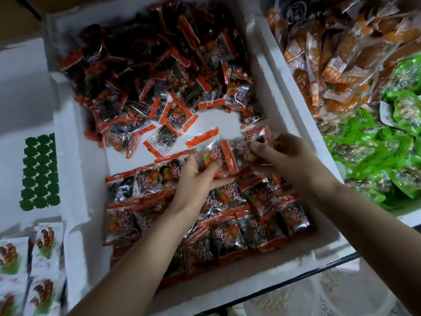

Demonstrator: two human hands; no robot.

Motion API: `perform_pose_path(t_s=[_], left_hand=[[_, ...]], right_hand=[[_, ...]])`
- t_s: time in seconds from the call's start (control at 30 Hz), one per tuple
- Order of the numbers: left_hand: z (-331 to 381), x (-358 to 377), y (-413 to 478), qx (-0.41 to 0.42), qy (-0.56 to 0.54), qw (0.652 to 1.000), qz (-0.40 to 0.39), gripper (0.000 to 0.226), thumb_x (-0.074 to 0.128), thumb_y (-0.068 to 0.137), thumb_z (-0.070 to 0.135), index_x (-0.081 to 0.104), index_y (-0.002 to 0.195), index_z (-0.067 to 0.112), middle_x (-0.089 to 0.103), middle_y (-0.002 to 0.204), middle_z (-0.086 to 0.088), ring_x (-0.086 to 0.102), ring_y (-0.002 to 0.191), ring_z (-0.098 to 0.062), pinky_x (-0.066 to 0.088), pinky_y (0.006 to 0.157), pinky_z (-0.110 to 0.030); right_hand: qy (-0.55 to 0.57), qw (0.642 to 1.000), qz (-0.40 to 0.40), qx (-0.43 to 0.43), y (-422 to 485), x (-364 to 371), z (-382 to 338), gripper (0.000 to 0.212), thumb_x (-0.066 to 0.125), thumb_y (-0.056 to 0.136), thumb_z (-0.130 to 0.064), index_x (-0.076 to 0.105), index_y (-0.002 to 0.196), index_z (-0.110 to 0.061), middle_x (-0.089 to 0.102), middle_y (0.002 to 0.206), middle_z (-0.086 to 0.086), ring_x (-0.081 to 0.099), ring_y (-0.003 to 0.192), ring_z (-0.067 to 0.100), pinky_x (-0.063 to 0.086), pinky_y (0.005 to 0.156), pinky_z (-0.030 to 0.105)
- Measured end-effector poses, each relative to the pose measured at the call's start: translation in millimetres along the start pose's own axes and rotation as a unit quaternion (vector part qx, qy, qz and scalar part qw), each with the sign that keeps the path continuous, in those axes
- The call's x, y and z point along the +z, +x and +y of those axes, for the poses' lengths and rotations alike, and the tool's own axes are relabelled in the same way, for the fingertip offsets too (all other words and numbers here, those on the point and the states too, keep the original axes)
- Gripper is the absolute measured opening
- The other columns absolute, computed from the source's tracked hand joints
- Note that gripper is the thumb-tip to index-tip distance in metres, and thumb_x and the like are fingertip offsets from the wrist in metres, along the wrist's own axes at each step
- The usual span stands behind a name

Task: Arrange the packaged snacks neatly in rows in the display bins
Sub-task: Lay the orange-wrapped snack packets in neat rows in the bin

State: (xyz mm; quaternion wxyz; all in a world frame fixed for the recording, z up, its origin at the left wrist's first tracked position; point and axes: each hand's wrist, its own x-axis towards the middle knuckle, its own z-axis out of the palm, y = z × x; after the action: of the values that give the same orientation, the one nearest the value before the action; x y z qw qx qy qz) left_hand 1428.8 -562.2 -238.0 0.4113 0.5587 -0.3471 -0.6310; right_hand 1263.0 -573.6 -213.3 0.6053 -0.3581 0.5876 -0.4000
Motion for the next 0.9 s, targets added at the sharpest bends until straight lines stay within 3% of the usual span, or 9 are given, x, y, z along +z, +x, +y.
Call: perform_pose_path(t_s=[0.17,0.27,0.33,0.47,0.57,0.67,0.73,0.83,0.9], left_hand=[[4.7,10.0,-9.5,-0.027,-0.123,0.990,-0.067,0.034,0.059,0.085,0.015,0.052,0.114,-0.001,0.061,0.112,-0.005,0.068,0.095,-0.025,0.058,0.078,-0.044],[5.3,14.0,-12.1,0.015,-0.035,0.997,-0.067,0.024,0.059,0.087,0.006,0.058,0.111,0.010,0.066,0.106,-0.009,0.069,0.088,-0.017,0.059,0.066,-0.033],[5.4,18.9,-12.6,0.027,0.019,0.998,-0.060,0.028,0.061,0.087,0.005,0.059,0.112,0.018,0.067,0.106,-0.004,0.068,0.087,-0.010,0.059,0.060,-0.032],[5.0,35.7,-15.7,0.010,0.081,0.994,-0.071,0.023,0.063,0.088,0.011,0.055,0.110,0.016,0.063,0.107,-0.005,0.068,0.075,-0.002,0.060,0.066,-0.039],[5.1,47.1,-17.5,0.018,0.092,0.993,-0.074,0.017,0.056,0.093,0.017,0.053,0.110,0.016,0.061,0.106,-0.001,0.068,0.074,-0.001,0.060,0.068,-0.035],[0.4,47.6,-18.5,0.048,0.165,0.984,-0.040,0.017,0.050,0.096,0.030,0.052,0.104,0.015,0.057,0.086,0.007,0.068,0.074,-0.021,0.057,0.075,-0.040],[-7.5,41.1,-19.7,0.076,0.235,0.969,-0.012,0.025,0.048,0.097,0.032,0.052,0.094,0.007,0.047,0.073,0.000,0.058,0.070,-0.027,0.054,0.074,-0.038],[-16.4,29.6,-24.6,0.085,0.264,0.961,0.011,0.016,0.047,0.097,0.032,0.050,0.091,0.017,0.043,0.061,0.004,0.043,0.050,-0.004,0.040,0.052,-0.016],[-20.3,23.7,-25.8,0.073,0.268,0.960,0.023,0.018,0.047,0.097,0.032,0.047,0.092,0.015,0.039,0.059,0.003,0.041,0.046,-0.002,0.036,0.050,-0.015]], right_hand=[[0.054,0.998,0.030,0.014,-18.6,-2.5,12.9,0.024,0.061,0.087,-0.016,0.055,0.103,0.000,0.067,0.100,0.016,0.070,0.085,0.019,0.057,0.067,0.023],[-0.119,0.993,0.006,-0.021,-24.9,-15.1,19.1,0.022,0.070,0.078,-0.022,0.059,0.091,-0.009,0.068,0.088,0.016,0.068,0.081,0.030,0.056,0.076,0.044],[-0.204,0.977,-0.016,-0.061,-29.0,-22.9,20.5,0.027,0.076,0.069,-0.026,0.057,0.089,-0.023,0.067,0.088,0.003,0.066,0.080,0.024,0.054,0.077,0.041],[-0.429,0.876,-0.044,-0.213,-43.1,-32.3,20.7,0.065,0.081,0.066,-0.026,0.044,0.117,-0.037,0.049,0.115,-0.015,0.052,0.098,0.000,0.042,0.085,0.012],[-0.479,0.838,-0.040,-0.258,-52.5,-37.1,21.2,0.058,0.077,0.072,-0.024,0.048,0.123,-0.029,0.054,0.116,-0.005,0.058,0.098,0.011,0.046,0.080,0.022],[-0.516,0.819,0.024,-0.251,-53.4,-44.7,22.6,0.046,0.077,0.073,-0.025,0.053,0.112,-0.021,0.064,0.103,0.002,0.065,0.084,0.025,0.053,0.065,0.035],[-0.585,0.764,0.072,-0.264,-48.3,-47.7,25.2,0.044,0.079,0.069,-0.028,0.058,0.104,-0.012,0.067,0.091,0.009,0.063,0.078,0.033,0.050,0.058,0.035],[-0.666,0.680,0.116,-0.284,-35.0,-43.4,33.1,0.044,0.084,0.059,-0.026,0.060,0.091,-0.007,0.066,0.077,0.010,0.062,0.077,0.032,0.047,0.051,0.030],[-0.674,0.682,0.104,-0.263,-25.2,-36.3,42.2,0.040,0.083,0.061,-0.020,0.059,0.090,-0.005,0.063,0.081,0.011,0.061,0.082,0.033,0.049,0.052,0.031]])
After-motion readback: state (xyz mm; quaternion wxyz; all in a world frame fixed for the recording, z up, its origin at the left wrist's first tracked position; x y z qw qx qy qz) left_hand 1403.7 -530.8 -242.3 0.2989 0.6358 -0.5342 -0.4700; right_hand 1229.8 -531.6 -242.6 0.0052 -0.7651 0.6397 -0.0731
